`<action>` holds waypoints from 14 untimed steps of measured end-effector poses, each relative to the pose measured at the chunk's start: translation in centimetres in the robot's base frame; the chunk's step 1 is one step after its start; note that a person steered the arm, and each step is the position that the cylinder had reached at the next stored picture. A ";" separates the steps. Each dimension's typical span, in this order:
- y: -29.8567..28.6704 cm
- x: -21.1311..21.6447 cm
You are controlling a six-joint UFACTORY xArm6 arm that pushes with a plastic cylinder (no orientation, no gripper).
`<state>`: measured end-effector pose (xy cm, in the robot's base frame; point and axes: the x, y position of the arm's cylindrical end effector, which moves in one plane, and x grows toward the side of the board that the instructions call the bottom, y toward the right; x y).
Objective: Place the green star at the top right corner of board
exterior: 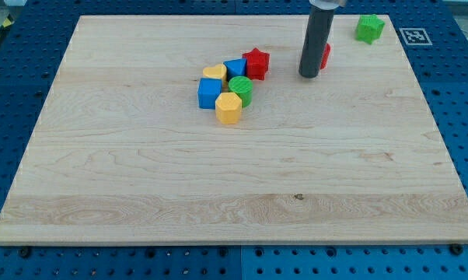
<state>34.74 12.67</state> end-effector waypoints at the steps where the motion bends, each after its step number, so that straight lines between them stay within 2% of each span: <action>1: 2.3 0.0; 4: 9.4 -1.3; 7: 8.0 -0.2; 8: 11.6 -2.3; 9: 11.9 -6.0; 11: 11.9 -10.1; 14: 7.9 -10.7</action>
<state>24.02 20.56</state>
